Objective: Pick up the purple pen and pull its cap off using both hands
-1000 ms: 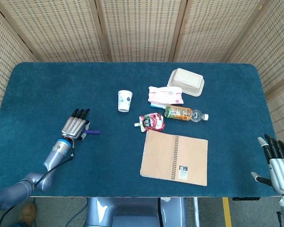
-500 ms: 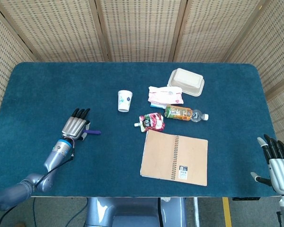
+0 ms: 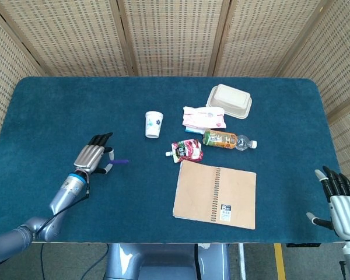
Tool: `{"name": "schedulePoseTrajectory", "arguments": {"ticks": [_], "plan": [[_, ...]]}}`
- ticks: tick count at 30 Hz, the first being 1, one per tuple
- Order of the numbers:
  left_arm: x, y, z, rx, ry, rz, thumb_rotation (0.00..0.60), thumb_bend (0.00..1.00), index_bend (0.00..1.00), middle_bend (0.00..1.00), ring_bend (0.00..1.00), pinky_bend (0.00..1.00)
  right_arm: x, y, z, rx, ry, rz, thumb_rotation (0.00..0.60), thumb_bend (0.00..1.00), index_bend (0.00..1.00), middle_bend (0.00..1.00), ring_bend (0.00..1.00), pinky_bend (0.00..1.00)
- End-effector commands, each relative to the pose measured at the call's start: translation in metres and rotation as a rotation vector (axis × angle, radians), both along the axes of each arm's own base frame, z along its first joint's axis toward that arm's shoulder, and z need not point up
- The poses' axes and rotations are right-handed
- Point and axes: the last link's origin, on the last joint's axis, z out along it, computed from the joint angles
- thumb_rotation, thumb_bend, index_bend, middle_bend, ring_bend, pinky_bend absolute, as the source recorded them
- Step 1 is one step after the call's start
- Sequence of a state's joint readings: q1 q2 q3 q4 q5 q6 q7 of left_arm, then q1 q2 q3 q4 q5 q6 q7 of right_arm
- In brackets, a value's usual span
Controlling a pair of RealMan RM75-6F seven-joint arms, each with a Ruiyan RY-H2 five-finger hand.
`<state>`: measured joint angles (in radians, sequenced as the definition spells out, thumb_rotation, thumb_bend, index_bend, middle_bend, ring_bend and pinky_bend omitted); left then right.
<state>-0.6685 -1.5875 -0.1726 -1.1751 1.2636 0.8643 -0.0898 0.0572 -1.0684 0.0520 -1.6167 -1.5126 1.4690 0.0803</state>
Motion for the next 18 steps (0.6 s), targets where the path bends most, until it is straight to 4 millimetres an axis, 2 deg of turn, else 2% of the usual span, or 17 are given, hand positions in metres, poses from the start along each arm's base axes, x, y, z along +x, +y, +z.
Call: {"name": "schedulePoseTrajectory", "arguments": {"ticks": [1,2,7,13,18], "plan": [[0.029,-0.016,0.017,-0.084,-0.308,-0.045,0.6,0.5,0.75,0.0,0.0,0.0,0.006,-0.004,0.0,0.036,-0.065,0.018,0.6,0.0,0.02,0.0,0.0,0.0],[0.031,-0.017,0.017,-0.089,-0.321,-0.049,0.6,0.5,0.75,0.0,0.0,0.0,0.007,-0.005,0.0,0.041,-0.071,0.021,0.6,0.0,0.04,0.0,0.0,0.0],[0.073,-0.023,0.008,-0.158,-0.475,-0.121,0.6,0.5,0.75,0.0,0.0,0.0,0.029,-0.025,0.009,0.114,-0.152,0.107,0.6,0.0,0.11,0.0,0.0,0.0],[0.115,-0.024,-0.016,-0.224,-0.546,-0.145,0.6,0.5,0.75,0.0,0.0,0.0,0.061,-0.051,0.013,0.176,-0.197,0.201,0.6,0.01,0.25,0.0,0.0,0.0],[0.15,-0.028,-0.032,-0.262,-0.6,-0.162,0.6,0.5,0.76,0.0,0.0,0.0,0.093,-0.071,0.003,0.237,-0.267,0.25,0.6,0.17,0.36,0.0,0.0,0.0]]}}
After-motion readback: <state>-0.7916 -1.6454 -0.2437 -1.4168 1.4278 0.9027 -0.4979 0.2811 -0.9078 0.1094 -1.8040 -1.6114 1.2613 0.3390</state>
